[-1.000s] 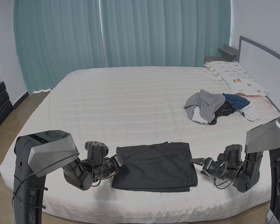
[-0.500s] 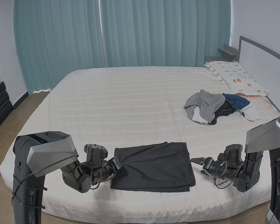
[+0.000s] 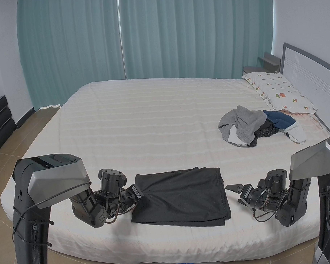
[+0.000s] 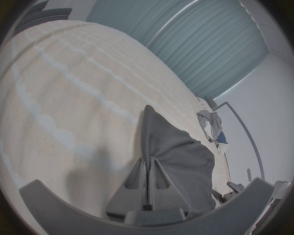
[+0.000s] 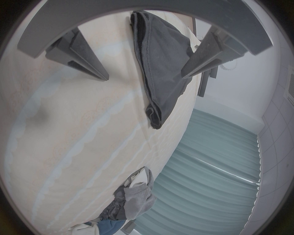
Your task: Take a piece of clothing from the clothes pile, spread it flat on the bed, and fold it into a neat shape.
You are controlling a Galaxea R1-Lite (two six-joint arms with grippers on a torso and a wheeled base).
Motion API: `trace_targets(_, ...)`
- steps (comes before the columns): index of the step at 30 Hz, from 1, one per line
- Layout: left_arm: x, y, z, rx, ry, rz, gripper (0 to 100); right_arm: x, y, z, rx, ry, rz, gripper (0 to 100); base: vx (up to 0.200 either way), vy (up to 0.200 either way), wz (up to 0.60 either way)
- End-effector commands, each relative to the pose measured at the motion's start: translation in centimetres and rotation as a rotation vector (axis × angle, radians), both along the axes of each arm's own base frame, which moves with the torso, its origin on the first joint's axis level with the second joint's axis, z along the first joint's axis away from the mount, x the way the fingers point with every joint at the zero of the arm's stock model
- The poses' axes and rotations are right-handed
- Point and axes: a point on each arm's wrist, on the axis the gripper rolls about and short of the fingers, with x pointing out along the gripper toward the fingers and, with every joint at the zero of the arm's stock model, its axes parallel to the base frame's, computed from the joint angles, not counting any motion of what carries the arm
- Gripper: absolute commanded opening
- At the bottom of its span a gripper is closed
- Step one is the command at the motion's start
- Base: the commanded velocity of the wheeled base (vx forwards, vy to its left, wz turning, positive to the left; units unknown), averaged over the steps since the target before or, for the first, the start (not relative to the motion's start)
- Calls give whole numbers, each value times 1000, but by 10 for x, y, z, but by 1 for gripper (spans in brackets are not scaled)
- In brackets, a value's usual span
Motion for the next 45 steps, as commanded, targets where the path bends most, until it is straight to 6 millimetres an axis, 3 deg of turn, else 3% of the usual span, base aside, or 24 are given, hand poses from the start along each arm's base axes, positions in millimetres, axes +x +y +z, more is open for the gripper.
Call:
trace_targets(1, -1, 1, 4, -2, -4, 3, 0, 0, 0, 0, 1, 0, 1, 100, 0, 200, 0)
trace_targets(45, -19, -2, 4, 21, 36, 6, 0, 0, 1, 0, 3, -12, 3, 100, 0, 200, 0)
